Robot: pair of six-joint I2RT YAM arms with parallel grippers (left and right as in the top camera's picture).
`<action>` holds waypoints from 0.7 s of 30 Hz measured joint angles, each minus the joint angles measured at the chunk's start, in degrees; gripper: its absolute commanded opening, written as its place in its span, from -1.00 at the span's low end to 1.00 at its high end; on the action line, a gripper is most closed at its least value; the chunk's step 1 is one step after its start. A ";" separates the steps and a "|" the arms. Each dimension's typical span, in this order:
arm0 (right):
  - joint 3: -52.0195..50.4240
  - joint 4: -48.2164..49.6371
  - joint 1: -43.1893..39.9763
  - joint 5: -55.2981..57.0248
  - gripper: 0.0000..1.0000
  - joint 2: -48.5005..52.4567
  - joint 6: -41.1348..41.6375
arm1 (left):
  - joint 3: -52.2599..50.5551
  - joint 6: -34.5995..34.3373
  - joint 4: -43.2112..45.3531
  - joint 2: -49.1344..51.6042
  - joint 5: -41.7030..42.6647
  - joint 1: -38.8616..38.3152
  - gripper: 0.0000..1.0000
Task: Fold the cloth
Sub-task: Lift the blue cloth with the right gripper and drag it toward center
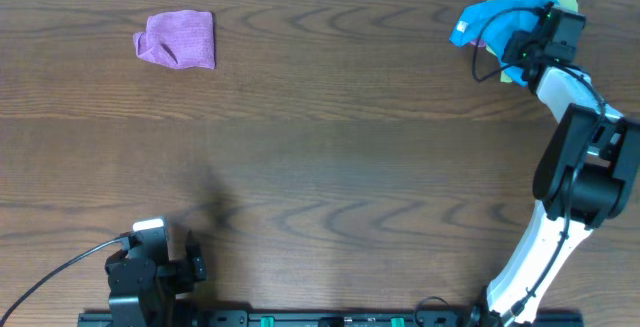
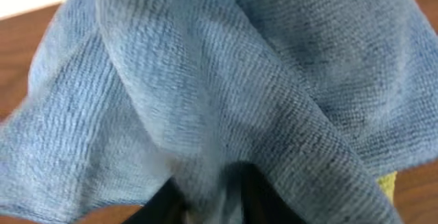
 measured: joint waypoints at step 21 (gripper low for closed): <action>1.09 -27.85 3.54 -1.18 -0.97 -23.43 -3.85 | 0.00 0.02 -0.02 0.00 0.00 0.00 0.90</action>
